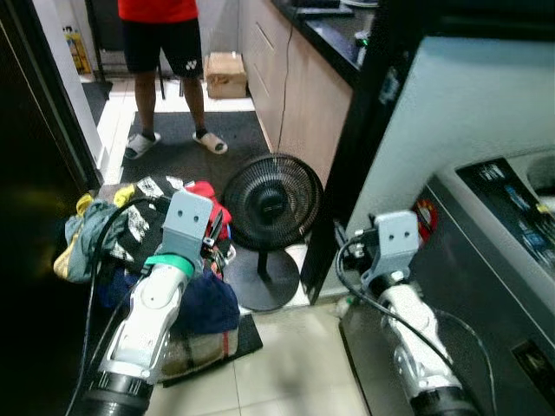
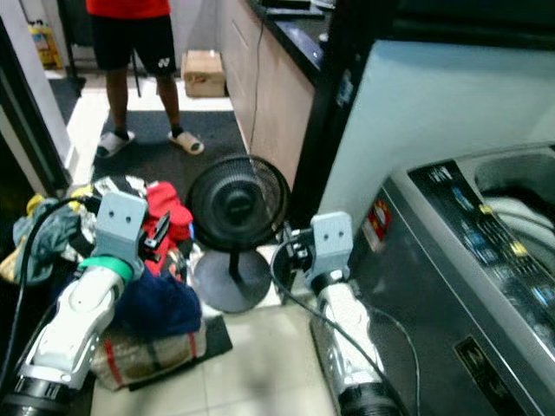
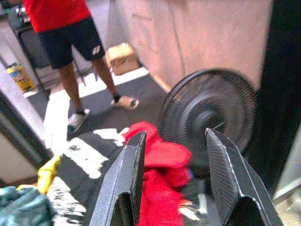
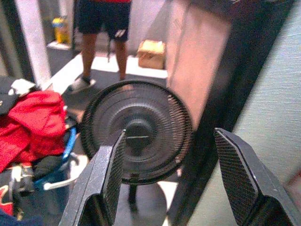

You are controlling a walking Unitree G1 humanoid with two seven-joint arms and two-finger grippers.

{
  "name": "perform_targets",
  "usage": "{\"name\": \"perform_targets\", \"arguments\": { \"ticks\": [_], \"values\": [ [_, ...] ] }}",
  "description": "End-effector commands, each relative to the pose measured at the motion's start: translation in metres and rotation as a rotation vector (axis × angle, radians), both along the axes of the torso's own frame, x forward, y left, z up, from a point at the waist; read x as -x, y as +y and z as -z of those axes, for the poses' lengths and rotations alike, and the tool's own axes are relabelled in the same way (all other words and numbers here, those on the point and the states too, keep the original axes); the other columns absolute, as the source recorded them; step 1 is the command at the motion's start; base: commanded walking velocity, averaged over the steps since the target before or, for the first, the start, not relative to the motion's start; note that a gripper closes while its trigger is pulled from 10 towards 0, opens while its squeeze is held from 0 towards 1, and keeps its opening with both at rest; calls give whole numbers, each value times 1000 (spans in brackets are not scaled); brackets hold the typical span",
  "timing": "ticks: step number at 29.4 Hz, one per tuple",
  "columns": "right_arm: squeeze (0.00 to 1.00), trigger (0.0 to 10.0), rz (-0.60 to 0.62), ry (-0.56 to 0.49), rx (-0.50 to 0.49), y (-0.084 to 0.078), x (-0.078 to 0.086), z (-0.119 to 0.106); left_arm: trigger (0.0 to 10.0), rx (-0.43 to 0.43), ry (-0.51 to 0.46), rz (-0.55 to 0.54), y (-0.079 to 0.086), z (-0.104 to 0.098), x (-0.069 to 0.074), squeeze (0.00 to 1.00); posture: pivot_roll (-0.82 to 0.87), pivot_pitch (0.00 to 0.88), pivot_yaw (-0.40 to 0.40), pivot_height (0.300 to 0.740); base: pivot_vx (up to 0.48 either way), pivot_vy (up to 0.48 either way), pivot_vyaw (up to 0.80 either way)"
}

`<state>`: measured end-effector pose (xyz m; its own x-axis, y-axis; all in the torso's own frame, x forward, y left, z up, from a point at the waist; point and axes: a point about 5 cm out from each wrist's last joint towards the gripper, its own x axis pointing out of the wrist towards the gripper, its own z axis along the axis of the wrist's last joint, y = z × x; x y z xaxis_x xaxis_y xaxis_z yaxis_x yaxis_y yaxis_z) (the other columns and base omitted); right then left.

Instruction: Clothes washing

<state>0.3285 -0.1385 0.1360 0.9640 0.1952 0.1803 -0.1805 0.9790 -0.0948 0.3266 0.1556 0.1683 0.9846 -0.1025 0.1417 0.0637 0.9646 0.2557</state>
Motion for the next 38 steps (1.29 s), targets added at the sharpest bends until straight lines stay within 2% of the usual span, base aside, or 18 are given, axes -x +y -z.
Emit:
{"name": "perform_targets", "arguments": {
  "ticks": [1,4,9,18,21,27,38],
  "values": [
    [0,10000,21,30,12,-9,2,9,10000,-4,12,10,-4,4,1,0,30,20,0,740,480,0,0],
    [0,10000,10,41,26,-8,4,12,10000,1,28,-5,-3,6,0,0,29,24,-1,740,457,0,0],
    [0,10000,-6,47,31,-7,5,14,10000,0,40,-33,-1,9,0,0,28,25,0,740,0,0,0],
    [0,10000,-18,28,31,-6,6,13,10000,38,67,-31,-3,13,0,0,28,26,-3,740,0,0,757],
    [0,10000,-28,52,46,-6,9,21,10000,60,121,-5,-5,26,3,0,29,27,-4,740,0,0,794],
    [0,10000,-29,78,55,-7,11,29,10000,75,150,3,-4,32,4,0,29,27,-4,740,0,0,788],
    [43,10000,-28,83,46,-7,11,31,10000,43,121,-31,0,30,2,0,27,26,-2,740,0,0,788]
  ]
}}
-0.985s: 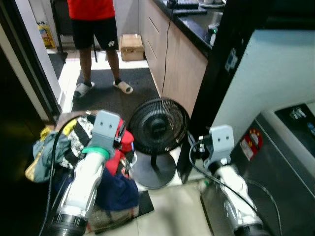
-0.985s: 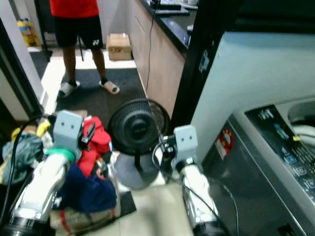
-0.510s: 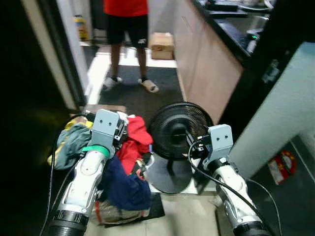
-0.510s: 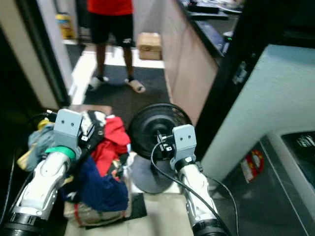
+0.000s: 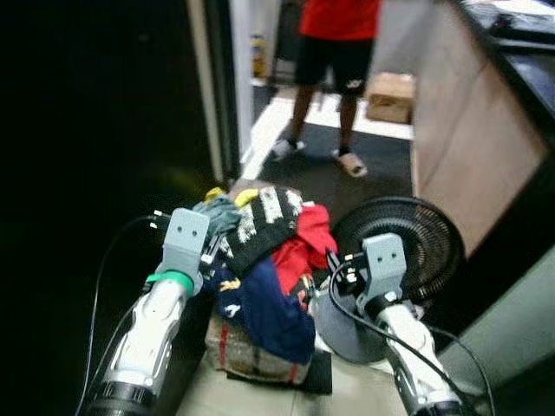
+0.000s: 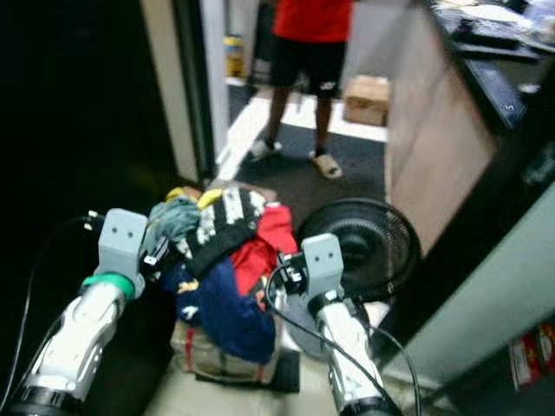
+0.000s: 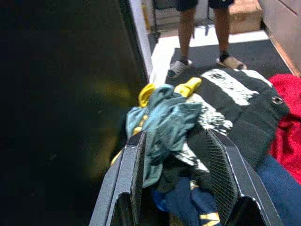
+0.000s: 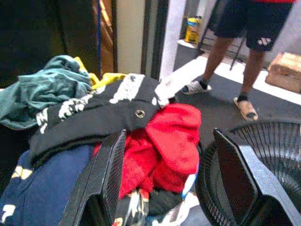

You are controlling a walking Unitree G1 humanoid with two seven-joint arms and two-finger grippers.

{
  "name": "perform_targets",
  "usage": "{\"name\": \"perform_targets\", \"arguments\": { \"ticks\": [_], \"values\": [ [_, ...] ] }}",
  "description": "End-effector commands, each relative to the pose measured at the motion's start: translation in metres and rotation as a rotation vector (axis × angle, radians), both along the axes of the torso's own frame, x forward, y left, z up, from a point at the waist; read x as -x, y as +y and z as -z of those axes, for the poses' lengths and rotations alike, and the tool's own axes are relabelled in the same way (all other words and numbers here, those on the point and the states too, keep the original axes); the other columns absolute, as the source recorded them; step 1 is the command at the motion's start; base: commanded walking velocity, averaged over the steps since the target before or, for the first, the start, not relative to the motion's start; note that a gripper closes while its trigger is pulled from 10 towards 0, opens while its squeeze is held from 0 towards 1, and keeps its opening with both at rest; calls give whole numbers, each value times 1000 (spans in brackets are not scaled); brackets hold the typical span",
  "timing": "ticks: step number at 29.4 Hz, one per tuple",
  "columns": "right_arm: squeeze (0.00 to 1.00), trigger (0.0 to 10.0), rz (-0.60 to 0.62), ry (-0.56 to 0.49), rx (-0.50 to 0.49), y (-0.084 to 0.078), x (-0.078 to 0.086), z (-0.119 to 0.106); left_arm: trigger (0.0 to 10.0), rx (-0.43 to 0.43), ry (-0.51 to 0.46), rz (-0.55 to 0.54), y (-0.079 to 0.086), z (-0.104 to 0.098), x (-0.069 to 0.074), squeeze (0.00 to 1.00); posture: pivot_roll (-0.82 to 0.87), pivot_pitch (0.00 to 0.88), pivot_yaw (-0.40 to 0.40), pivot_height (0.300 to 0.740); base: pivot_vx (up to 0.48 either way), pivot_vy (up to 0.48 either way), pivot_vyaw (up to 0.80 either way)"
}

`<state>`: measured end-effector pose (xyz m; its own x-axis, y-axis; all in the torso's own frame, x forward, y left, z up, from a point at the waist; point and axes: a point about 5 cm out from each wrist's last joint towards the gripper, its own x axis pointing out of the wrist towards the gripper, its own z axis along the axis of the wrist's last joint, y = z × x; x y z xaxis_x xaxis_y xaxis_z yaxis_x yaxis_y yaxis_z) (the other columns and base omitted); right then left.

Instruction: Clothes washing

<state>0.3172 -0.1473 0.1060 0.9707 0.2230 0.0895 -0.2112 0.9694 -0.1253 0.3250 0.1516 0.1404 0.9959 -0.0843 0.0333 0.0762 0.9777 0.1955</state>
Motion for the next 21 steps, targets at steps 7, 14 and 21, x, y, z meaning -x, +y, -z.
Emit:
{"name": "perform_targets", "arguments": {
  "ticks": [7,14,21],
  "values": [
    [0,10000,-16,-9,-12,5,-1,-1,10000,-7,-3,-15,5,1,-1,0,27,24,-3,740,56,40,338],
    [0,10000,1,6,-22,2,-1,2,10000,-3,-18,-10,3,-1,-3,0,27,19,-2,740,411,146,0],
    [0,10000,31,21,-30,-3,-1,4,10000,-7,-20,0,2,-1,-4,0,21,16,4,740,420,0,-686]
  ]
}}
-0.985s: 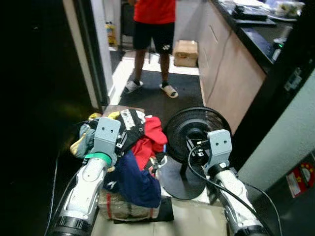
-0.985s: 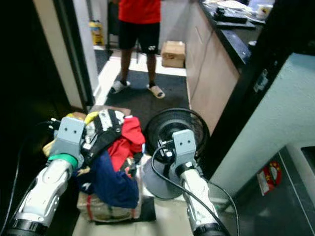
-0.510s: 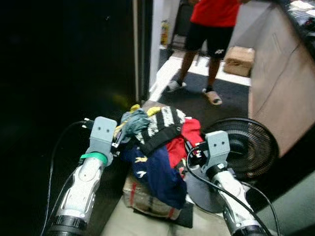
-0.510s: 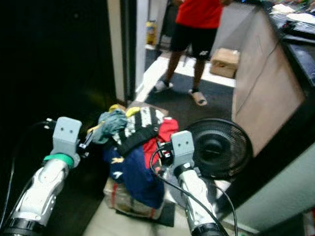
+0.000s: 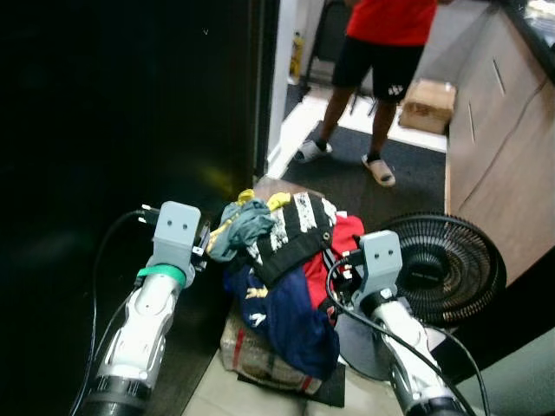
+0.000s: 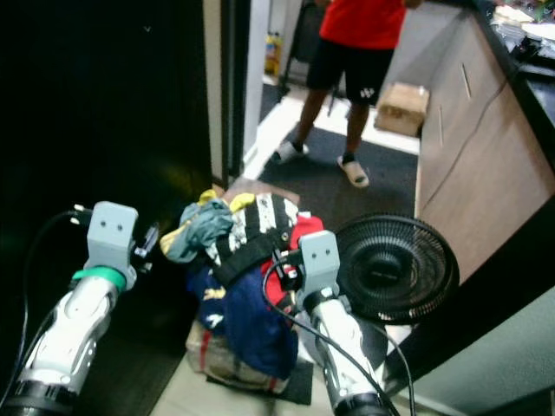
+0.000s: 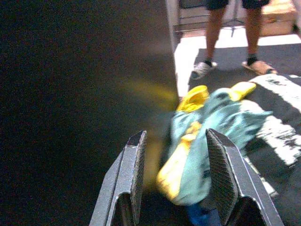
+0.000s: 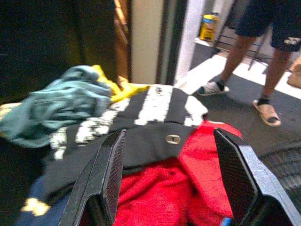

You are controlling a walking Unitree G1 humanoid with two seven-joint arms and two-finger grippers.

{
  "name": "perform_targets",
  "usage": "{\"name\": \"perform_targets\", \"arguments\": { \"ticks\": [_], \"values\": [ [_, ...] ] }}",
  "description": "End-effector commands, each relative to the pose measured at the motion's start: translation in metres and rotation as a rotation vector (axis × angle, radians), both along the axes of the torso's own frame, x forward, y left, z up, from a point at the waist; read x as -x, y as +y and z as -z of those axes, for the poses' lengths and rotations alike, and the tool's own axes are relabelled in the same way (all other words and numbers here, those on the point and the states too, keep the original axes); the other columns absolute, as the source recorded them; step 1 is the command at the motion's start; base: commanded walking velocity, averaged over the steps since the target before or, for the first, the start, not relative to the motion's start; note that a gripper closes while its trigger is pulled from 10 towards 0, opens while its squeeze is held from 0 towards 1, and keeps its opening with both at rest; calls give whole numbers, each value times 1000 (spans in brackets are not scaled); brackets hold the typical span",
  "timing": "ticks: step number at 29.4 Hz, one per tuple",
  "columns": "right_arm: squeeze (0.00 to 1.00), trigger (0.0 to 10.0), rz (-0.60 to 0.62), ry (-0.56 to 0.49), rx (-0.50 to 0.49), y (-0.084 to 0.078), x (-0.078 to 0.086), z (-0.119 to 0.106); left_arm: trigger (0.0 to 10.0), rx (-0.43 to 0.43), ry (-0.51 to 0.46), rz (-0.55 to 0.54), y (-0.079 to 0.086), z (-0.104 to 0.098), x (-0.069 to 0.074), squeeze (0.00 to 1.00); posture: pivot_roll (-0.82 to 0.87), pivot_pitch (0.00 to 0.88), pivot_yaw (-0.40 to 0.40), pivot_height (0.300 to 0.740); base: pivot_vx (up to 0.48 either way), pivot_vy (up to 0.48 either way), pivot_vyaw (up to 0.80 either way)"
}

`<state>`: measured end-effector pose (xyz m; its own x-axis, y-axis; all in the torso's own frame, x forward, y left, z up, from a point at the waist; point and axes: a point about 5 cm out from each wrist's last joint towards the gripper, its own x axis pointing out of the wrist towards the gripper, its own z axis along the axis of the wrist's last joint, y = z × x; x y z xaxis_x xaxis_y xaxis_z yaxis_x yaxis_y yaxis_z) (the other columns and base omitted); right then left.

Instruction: Clothes washing

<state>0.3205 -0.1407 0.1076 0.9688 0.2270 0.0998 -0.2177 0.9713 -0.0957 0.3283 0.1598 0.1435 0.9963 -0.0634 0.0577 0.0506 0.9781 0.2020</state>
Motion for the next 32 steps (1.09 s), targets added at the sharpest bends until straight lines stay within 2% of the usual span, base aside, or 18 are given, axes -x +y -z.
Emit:
{"name": "perform_targets", "arguments": {
  "ticks": [1,11,19,26,27,29,32],
  "values": [
    [0,10000,38,25,1,-10,2,6,10000,-2,5,21,-6,2,0,0,21,16,4,740,420,0,-800],
    [0,10000,45,10,21,-11,0,4,10000,10,14,16,-6,3,-1,0,24,17,1,740,324,49,0],
    [0,10000,52,12,30,-12,0,5,10000,-6,16,22,-8,5,0,0,25,25,2,740,0,0,0],
    [0,10000,41,30,52,-10,3,12,10000,-21,82,55,-11,21,3,0,25,29,1,740,0,0,0],
    [0,10000,36,40,71,-9,6,16,10000,-30,130,75,-12,35,8,0,23,35,-3,740,0,0,0],
    [0,10000,36,40,71,-9,6,16,10000,-30,130,75,-12,35,8,0,23,35,-3,740,0,0,0],
    [0,10000,32,40,85,-11,7,18,10000,-52,172,86,-16,49,13,0,22,47,-9,740,0,0,0]
  ]
}}
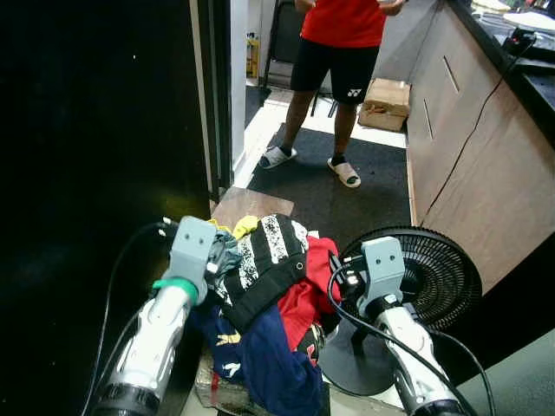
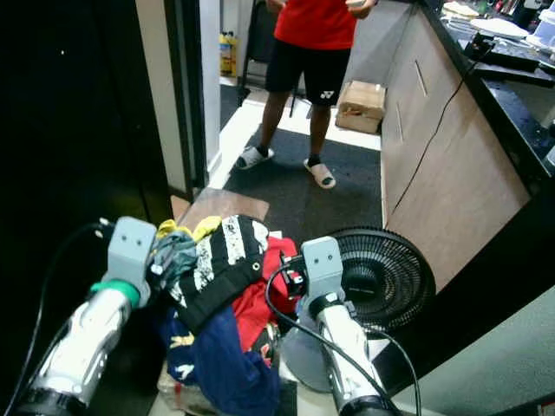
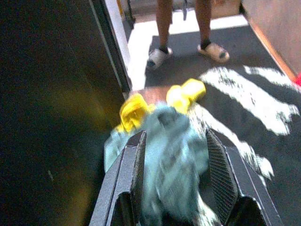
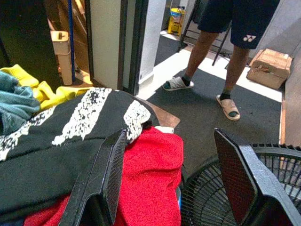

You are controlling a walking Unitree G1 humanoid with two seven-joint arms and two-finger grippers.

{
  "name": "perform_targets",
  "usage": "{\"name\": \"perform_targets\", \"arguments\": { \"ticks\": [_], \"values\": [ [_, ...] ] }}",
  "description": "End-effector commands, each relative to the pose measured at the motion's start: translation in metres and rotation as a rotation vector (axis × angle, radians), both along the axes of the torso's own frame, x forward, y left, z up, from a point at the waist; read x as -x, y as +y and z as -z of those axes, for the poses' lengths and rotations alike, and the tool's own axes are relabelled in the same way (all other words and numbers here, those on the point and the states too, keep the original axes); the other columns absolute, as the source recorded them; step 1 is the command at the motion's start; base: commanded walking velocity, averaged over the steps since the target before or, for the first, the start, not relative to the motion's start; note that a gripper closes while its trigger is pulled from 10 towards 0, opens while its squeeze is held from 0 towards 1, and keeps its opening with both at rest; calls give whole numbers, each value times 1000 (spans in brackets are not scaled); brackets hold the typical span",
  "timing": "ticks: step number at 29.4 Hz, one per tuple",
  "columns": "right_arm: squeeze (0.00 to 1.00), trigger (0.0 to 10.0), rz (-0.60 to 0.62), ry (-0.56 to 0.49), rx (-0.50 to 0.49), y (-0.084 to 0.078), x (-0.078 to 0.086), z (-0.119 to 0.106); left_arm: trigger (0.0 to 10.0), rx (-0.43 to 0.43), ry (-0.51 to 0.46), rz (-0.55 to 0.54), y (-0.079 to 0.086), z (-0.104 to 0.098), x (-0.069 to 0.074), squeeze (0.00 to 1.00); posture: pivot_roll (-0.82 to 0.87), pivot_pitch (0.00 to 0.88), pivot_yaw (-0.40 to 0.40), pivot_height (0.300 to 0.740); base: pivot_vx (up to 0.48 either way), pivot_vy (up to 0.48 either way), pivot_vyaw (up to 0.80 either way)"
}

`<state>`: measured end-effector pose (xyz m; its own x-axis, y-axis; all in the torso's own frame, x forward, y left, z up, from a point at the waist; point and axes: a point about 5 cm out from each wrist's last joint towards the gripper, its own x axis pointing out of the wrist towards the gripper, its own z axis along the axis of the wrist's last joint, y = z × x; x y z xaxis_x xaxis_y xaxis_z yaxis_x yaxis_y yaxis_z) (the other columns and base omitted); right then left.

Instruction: Clothes washing

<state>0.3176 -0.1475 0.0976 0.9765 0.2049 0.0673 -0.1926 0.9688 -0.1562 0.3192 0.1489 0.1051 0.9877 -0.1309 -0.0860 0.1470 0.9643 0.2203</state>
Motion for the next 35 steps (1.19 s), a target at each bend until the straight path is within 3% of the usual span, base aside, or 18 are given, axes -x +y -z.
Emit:
{"name": "perform_targets", "arguments": {
  "ticks": [1,8,19,21,26,30,33,35],
  "values": [
    [0,10000,4,22,18,-4,4,8,10000,-19,31,18,-5,10,4,0,22,47,-9,740,0,0,0],
    [0,10000,-12,-3,70,-1,0,3,10000,-21,23,-8,-6,9,3,0,24,81,-20,740,0,0,0],
    [0,10000,-3,-51,75,12,-25,-19,10000,-59,-15,-44,-5,-5,-13,0,52,169,-36,740,0,0,0],
    [0,10000,-17,-56,80,18,-30,-23,10000,-81,-14,-80,2,-11,-22,0,62,205,-39,740,0,0,0],
    [0,10000,-27,-64,83,21,-34,-27,10000,-96,-2,-121,17,-14,-29,0,68,225,-42,740,0,0,0],
    [0,10000,-7,-71,94,15,-41,-33,10000,-100,0,-158,34,-20,-33,0,68,225,-42,740,0,0,0],
    [0,10000,8,-75,93,12,-44,-37,10000,-100,0,-161,37,-20,-33,0,69,217,-47,740,0,0,0],
    [0,10000,22,-65,86,5,-55,-47,10000,-77,19,-158,39,-18,-33,0,71,201,-54,740,0,0,0]
  ]
}}
